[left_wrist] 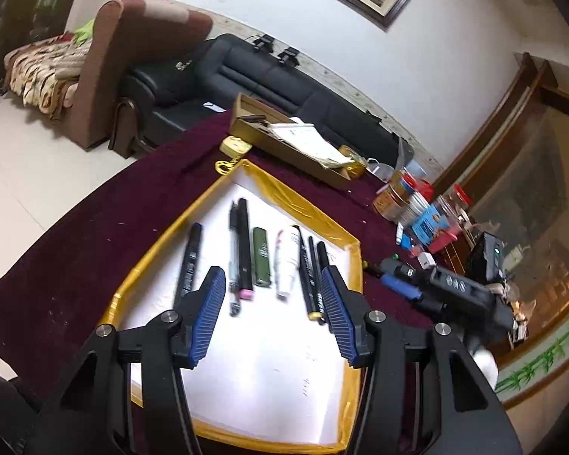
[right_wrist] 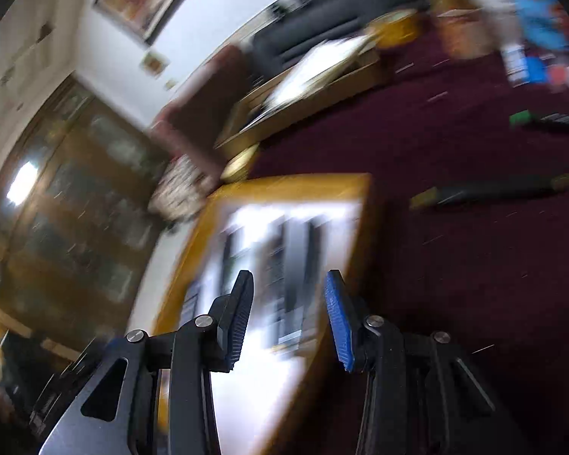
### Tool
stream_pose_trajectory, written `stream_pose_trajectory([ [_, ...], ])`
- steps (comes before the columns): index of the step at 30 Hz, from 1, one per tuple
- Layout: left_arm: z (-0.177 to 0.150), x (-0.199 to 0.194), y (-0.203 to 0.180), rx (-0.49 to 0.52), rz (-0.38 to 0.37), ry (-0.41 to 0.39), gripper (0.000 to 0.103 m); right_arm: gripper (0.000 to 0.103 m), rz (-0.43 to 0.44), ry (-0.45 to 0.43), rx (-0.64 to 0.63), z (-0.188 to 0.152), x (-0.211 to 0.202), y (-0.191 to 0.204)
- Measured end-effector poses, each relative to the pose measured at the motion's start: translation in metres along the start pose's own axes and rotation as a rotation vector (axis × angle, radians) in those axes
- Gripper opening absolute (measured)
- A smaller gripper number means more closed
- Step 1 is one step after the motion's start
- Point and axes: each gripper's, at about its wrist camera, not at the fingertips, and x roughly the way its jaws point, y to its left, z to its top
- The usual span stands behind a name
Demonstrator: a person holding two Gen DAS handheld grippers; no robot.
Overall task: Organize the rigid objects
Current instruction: 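Move both open grippers back over the markers on the tablecloth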
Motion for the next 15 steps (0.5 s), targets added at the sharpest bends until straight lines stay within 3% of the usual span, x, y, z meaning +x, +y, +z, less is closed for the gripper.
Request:
stream_pose_trajectory([
  [3, -0.007, 0.005, -0.015, 0.018, -0.026, 0.012, 0.053, 0.035, -0.164, -0.052, 0.032, 0.027, -0.010, -0.045],
  [7, -0.016, 0.017, -0.041, 0.063, -0.058, 0.066, 0.053, 0.035, -0.213, -0.037, 0.055, 0.048, -0.002, -0.073],
  [15, -0.028, 0.011, -0.066, 0.120, -0.046, 0.093, 0.053, 0.035, -0.350, 0.025, -0.132, 0.066, 0.050, -0.067],
])
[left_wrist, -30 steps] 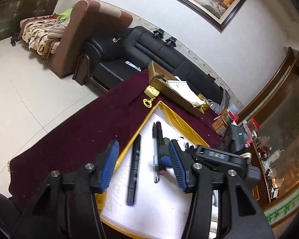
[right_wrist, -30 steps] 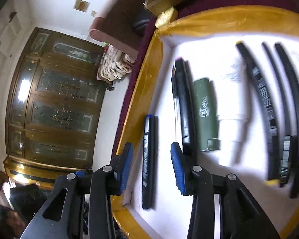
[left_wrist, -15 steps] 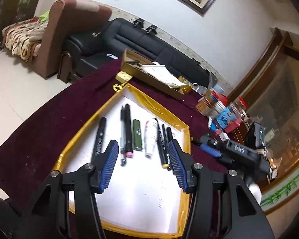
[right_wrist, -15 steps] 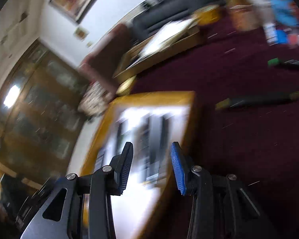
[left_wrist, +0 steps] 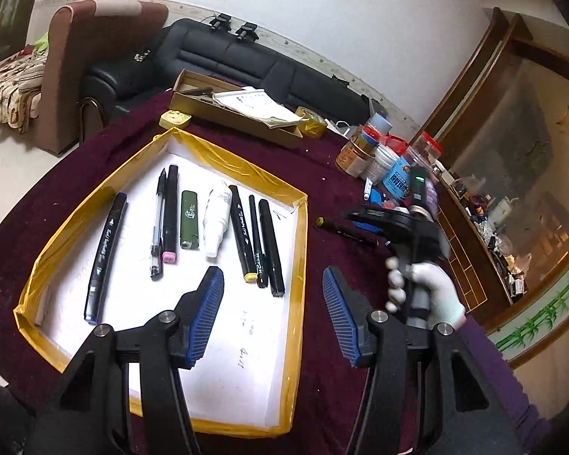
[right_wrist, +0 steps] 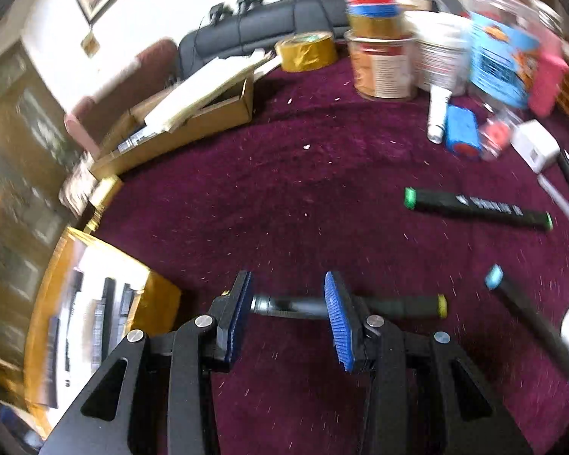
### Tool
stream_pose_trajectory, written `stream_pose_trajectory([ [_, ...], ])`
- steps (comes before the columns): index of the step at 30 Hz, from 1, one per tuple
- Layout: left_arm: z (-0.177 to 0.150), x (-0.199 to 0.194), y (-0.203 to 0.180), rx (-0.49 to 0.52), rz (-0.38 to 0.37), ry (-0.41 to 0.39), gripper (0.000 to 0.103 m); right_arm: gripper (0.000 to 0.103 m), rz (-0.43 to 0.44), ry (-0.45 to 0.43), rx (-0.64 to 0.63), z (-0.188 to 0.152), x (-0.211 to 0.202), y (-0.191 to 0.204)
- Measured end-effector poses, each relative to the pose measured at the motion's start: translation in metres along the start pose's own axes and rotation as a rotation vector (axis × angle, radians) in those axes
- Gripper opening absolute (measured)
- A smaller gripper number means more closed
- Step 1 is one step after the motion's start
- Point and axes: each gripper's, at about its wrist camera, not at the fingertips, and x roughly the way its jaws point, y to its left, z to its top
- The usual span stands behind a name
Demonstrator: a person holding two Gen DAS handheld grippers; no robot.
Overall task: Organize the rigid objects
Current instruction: 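Move both open grippers back over the markers on the tablecloth, then grasp a black marker with the left gripper while the right gripper grasps another black marker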
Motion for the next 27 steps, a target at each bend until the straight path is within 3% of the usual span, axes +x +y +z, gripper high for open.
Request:
stream_pose_trajectory([
  [5, -0.002, -0.011, -0.004, 0.025, 0.016, -0.026, 0.053, 0.036, -0.124, 0.086, -0.152, -0.007, 0.019, 0.022],
  [8, -0.001, -0.007, -0.003, 0.028, 0.013, -0.017, 0.053, 0.036, -0.135, 0.126, -0.271, -0.035, 0.005, 0.039],
  [14, -0.004, 0.004, -0.002, 0.026, -0.016, 0.019, 0.053, 0.039, -0.033, 0.152, -0.315, -0.095, -0.038, 0.020],
  [16, -0.004, 0.004, -0.003, 0.027, -0.015, 0.020, 0.053, 0.039, 0.027, 0.146, -0.271, -0.105, -0.052, 0.006],
  [18, -0.004, 0.004, -0.003, 0.027, -0.014, 0.019, 0.053, 0.039, 0.092, 0.094, -0.183, -0.103, -0.071, -0.014],
  [20, -0.005, 0.005, -0.005, 0.027, -0.010, 0.020, 0.053, 0.039, 0.126, -0.026, -0.107, -0.102, -0.099, -0.032],
  [22, -0.007, 0.008, -0.008, 0.029, -0.008, 0.032, 0.053, 0.043, 0.093, -0.174, -0.055, -0.108, -0.127, -0.047],
  [24, -0.007, 0.009, -0.012, 0.034, -0.012, 0.040, 0.053, 0.062, 0.048, -0.280, 0.011, -0.113, -0.140, -0.060],
  [27, -0.008, 0.009, -0.020, 0.051, -0.014, 0.037, 0.053, 0.063, 0.026, -0.344, 0.096, -0.116, -0.141, -0.080],
])
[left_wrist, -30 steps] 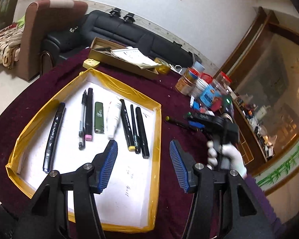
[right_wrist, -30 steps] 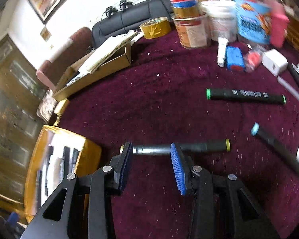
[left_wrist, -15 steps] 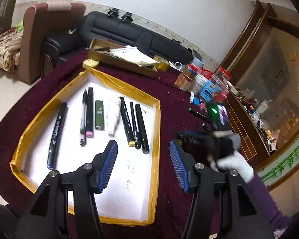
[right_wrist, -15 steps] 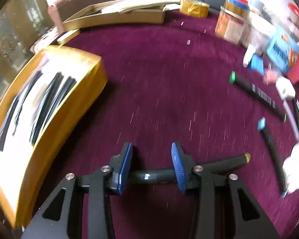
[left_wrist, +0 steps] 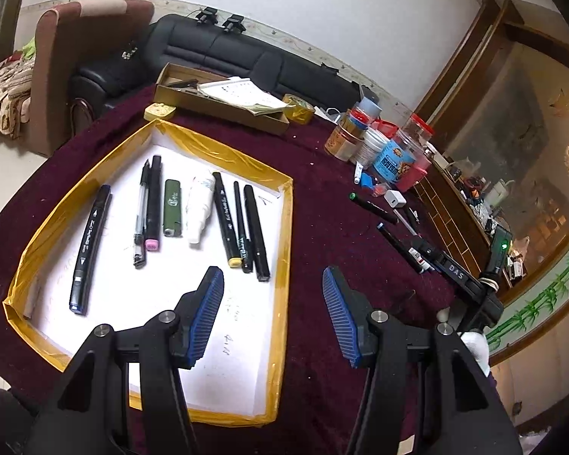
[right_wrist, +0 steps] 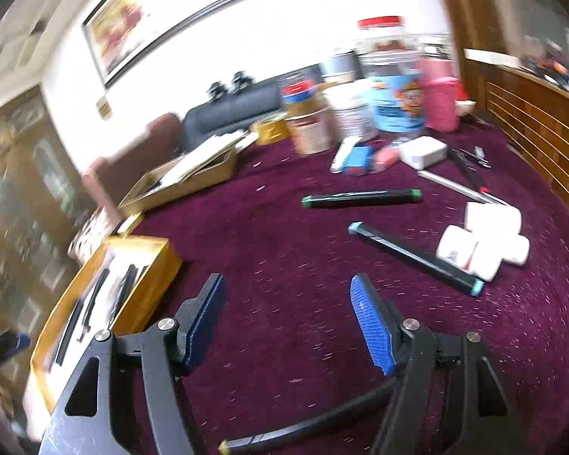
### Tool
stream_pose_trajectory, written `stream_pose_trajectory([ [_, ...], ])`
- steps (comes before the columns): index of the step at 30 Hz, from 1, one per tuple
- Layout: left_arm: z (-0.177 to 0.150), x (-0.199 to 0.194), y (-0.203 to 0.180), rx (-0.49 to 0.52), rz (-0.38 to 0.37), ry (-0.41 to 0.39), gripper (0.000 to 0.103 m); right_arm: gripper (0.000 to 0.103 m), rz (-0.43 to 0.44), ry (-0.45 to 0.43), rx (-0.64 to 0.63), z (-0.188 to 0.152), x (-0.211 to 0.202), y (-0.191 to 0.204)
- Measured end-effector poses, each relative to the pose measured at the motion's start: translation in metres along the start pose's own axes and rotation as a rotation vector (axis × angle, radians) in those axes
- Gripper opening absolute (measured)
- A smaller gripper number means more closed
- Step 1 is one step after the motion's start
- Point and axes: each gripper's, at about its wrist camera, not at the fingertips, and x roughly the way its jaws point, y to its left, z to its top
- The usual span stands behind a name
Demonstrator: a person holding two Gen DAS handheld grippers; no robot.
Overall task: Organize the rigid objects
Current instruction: 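Grasp a black marker with the left gripper while the right gripper grasps another black marker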
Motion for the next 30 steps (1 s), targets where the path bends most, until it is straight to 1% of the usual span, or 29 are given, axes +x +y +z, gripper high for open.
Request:
stream_pose_trajectory([
  [2, -0.001, 0.000, -0.004, 0.010, 0.000, 0.005, 0.053, 0.063, -0.016, 0.014, 0.043, -0.001, 0.005, -0.012],
  [5, -0.003, 0.001, -0.008, 0.017, 0.008, 0.009, 0.053, 0.063, 0.002, 0.030, 0.127, -0.003, 0.009, -0.027],
  [9, -0.004, 0.010, -0.014, 0.015, 0.000, 0.033, 0.053, 0.063, -0.012, 0.057, 0.167, -0.006, 0.014, -0.044],
  [13, -0.002, 0.024, -0.035, 0.048, -0.018, 0.064, 0.053, 0.063, -0.034, 0.013, 0.192, -0.002, 0.012, -0.062],
  [15, -0.001, 0.039, -0.051, 0.079, -0.024, 0.091, 0.053, 0.063, -0.055, -0.028, 0.186, -0.004, 0.009, -0.067],
  [17, 0.000, 0.062, -0.073, 0.135, -0.009, 0.117, 0.053, 0.063, -0.074, -0.044, 0.181, -0.006, 0.006, -0.070],
  [19, -0.001, 0.087, -0.091, 0.178, 0.004, 0.142, 0.053, 0.063, -0.064, -0.064, 0.200, -0.005, 0.004, -0.075],
  [21, -0.002, 0.114, -0.107, 0.206, 0.014, 0.174, 0.053, 0.063, -0.071, -0.060, 0.220, -0.004, 0.004, -0.080],
  [23, -0.007, 0.138, -0.126, 0.225, -0.009, 0.208, 0.053, 0.063, -0.059, -0.055, 0.260, -0.004, 0.005, -0.089],
  [26, -0.024, 0.161, -0.161, 0.337, -0.047, 0.233, 0.053, 0.063, -0.060, -0.062, 0.313, -0.004, 0.005, -0.102],
  [28, -0.042, 0.173, -0.190, 0.457, -0.073, 0.243, 0.053, 0.063, -0.059, -0.053, 0.352, -0.005, 0.006, -0.110],
  [30, -0.059, 0.185, -0.211, 0.553, -0.058, 0.259, 0.053, 0.063, -0.053, -0.047, 0.382, -0.006, 0.006, -0.116],
])
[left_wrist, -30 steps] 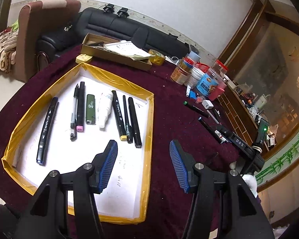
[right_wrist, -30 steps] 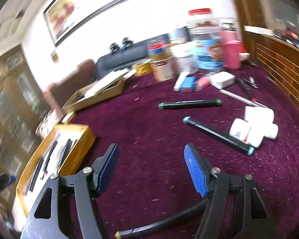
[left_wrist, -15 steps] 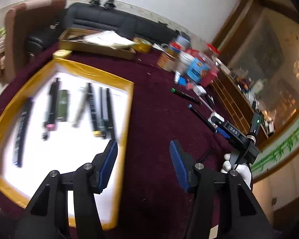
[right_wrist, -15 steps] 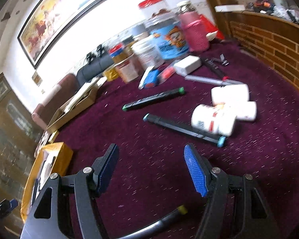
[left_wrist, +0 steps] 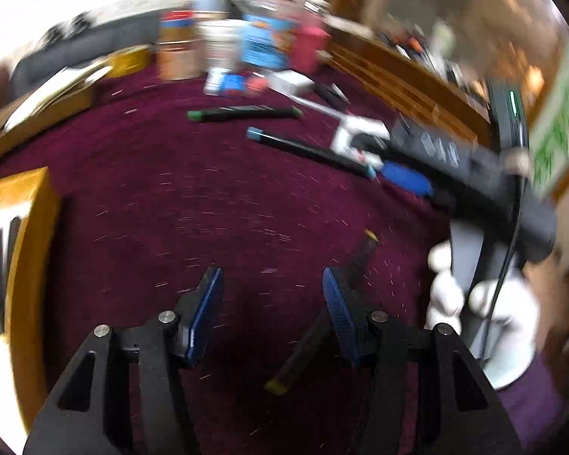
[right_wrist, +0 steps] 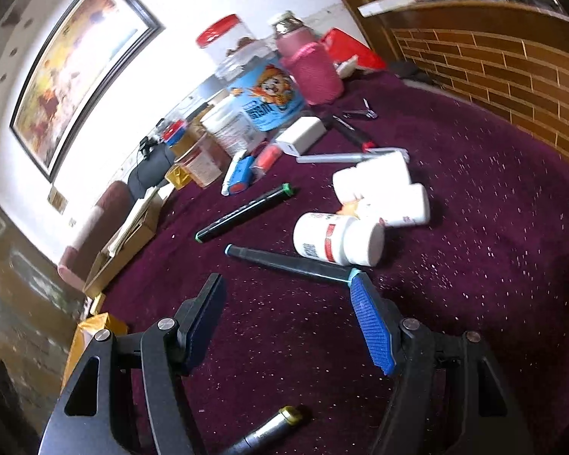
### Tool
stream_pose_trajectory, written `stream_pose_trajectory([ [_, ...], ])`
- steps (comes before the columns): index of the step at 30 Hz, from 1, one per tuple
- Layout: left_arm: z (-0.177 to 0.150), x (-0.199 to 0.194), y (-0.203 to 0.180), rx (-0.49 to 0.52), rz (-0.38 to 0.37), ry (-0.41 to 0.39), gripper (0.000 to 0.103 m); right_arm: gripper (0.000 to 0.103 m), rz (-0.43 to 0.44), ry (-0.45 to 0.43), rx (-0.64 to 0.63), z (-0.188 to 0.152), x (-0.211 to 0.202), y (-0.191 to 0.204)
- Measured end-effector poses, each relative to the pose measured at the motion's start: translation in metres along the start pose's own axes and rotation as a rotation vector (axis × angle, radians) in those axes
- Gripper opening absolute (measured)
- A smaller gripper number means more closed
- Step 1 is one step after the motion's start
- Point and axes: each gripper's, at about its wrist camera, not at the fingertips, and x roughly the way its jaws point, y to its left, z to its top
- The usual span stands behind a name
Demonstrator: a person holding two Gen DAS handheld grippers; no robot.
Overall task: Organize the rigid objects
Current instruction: 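Grasp a black marker with the left gripper while the right gripper grasps another black marker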
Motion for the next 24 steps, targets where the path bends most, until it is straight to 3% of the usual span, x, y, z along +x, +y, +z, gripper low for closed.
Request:
stream_pose_trajectory([
  [2, 0.001, 0.016, -0.015, 0.036, 0.020, 0.032, 0.052, 0.063, -0.001, -0.004, 0.006, 0.001, -0.001, -0.002],
  [4, 0.000, 0.023, -0.024, 0.058, 0.013, 0.014, 0.060, 0.063, -0.001, -0.009, 0.000, 0.001, -0.002, 0.000],
  [6, 0.000, 0.022, -0.030, 0.095, 0.032, -0.002, 0.055, 0.063, 0.000, -0.012, -0.014, 0.000, -0.003, 0.003],
  [8, -0.001, 0.015, -0.031, 0.109, 0.015, -0.011, 0.013, 0.063, -0.007, -0.005, -0.027, -0.002, -0.001, 0.006],
  [9, -0.002, 0.013, -0.028, 0.105, 0.012, 0.004, 0.000, 0.063, -0.011, 0.001, -0.032, -0.002, 0.001, 0.007],
  [12, -0.009, -0.007, -0.004, 0.010, -0.052, -0.026, 0.000, 0.063, -0.015, 0.007, -0.042, -0.003, 0.002, 0.008],
  [19, -0.031, -0.077, 0.056, -0.220, -0.206, -0.188, 0.000, 0.063, -0.037, -0.018, -0.056, -0.004, -0.001, 0.008],
  [24, -0.044, -0.112, 0.081, -0.274, -0.252, -0.268, 0.000, 0.063, -0.009, 0.016, -0.076, -0.001, -0.009, 0.016],
])
